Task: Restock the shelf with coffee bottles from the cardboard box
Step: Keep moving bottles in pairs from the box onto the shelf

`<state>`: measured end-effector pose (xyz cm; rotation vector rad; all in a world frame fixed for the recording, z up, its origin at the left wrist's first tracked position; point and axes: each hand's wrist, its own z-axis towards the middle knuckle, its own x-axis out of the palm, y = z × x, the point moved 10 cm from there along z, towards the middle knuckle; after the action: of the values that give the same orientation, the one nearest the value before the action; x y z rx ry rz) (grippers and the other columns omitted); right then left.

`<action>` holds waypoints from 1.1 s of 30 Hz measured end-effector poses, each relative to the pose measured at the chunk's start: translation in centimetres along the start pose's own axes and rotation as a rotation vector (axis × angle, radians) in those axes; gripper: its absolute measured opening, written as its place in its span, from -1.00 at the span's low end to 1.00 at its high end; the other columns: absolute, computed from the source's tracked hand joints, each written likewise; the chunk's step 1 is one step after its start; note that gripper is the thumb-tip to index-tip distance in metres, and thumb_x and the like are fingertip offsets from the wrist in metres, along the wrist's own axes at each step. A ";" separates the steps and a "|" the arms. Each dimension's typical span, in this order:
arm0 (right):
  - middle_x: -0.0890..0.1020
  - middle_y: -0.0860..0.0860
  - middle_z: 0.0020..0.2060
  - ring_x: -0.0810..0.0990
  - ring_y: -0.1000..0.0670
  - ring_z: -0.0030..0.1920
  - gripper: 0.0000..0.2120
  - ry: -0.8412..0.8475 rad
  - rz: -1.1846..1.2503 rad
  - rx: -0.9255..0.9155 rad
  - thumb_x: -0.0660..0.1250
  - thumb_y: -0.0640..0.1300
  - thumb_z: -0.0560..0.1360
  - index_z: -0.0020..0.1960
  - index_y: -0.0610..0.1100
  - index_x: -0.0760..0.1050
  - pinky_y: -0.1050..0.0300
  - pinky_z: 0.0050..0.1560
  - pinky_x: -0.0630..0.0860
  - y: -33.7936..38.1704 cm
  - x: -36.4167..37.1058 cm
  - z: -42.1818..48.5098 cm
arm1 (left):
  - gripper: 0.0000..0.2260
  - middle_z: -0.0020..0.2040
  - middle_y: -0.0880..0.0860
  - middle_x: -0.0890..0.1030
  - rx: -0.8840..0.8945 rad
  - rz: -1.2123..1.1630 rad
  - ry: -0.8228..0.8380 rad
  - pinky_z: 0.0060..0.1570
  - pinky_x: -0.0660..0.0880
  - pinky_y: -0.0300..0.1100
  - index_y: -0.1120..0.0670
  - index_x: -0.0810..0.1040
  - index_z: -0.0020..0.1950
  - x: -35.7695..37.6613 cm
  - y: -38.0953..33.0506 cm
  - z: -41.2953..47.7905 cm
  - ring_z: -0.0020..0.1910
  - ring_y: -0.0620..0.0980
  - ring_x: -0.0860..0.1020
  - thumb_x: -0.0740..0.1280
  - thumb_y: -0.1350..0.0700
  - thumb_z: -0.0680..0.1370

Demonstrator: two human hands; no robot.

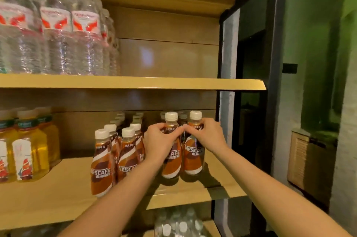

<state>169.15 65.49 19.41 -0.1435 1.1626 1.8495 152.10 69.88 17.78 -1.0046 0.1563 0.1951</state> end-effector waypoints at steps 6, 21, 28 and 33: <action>0.59 0.02 -0.24 0.60 0.01 -0.15 -0.63 -0.032 -0.106 0.070 0.37 0.24 0.38 -0.19 -0.07 0.44 0.16 -0.24 0.45 -4.2 2.4 4.8 | -0.80 -0.36 -0.07 0.62 -0.012 0.047 -0.095 -0.30 0.50 -0.22 0.00 0.58 -0.31 3.4 3.3 3.5 -0.29 -0.12 0.61 0.48 -0.10 0.36; 0.45 0.06 -0.40 0.50 0.04 -0.18 -0.61 0.181 -0.187 0.211 0.24 0.10 0.52 -0.40 -0.08 0.33 0.21 -0.04 0.40 -9.3 9.2 8.9 | -0.72 -0.26 0.15 0.65 -0.246 0.013 -0.267 -0.36 0.39 -0.25 0.26 0.63 -0.24 4.2 10.6 7.9 -0.27 0.02 0.57 0.52 0.03 0.33; 0.53 0.05 -0.38 0.55 0.07 -0.24 -0.63 0.073 -0.123 0.170 0.32 0.11 0.47 -0.39 -0.09 0.40 0.24 -0.11 0.47 -8.9 9.5 8.6 | -0.72 -0.36 0.09 0.61 -0.212 0.073 -0.238 -0.41 0.38 -0.25 0.18 0.56 -0.36 4.3 10.4 7.8 -0.33 0.00 0.58 0.50 0.00 0.35; 0.57 0.00 -0.34 0.59 0.03 -0.24 -0.56 0.045 -0.146 0.136 0.29 0.19 0.47 -0.43 -0.08 0.38 0.16 -0.11 0.53 -8.6 9.4 8.4 | -0.63 -0.44 0.14 0.56 -0.201 0.126 -0.213 -0.44 0.41 -0.20 0.16 0.45 -0.48 4.6 10.3 7.8 -0.44 0.05 0.53 0.49 -0.03 0.36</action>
<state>173.08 78.98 13.49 -0.1882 1.2706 1.6424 154.42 82.26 12.40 -1.1671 0.0053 0.4374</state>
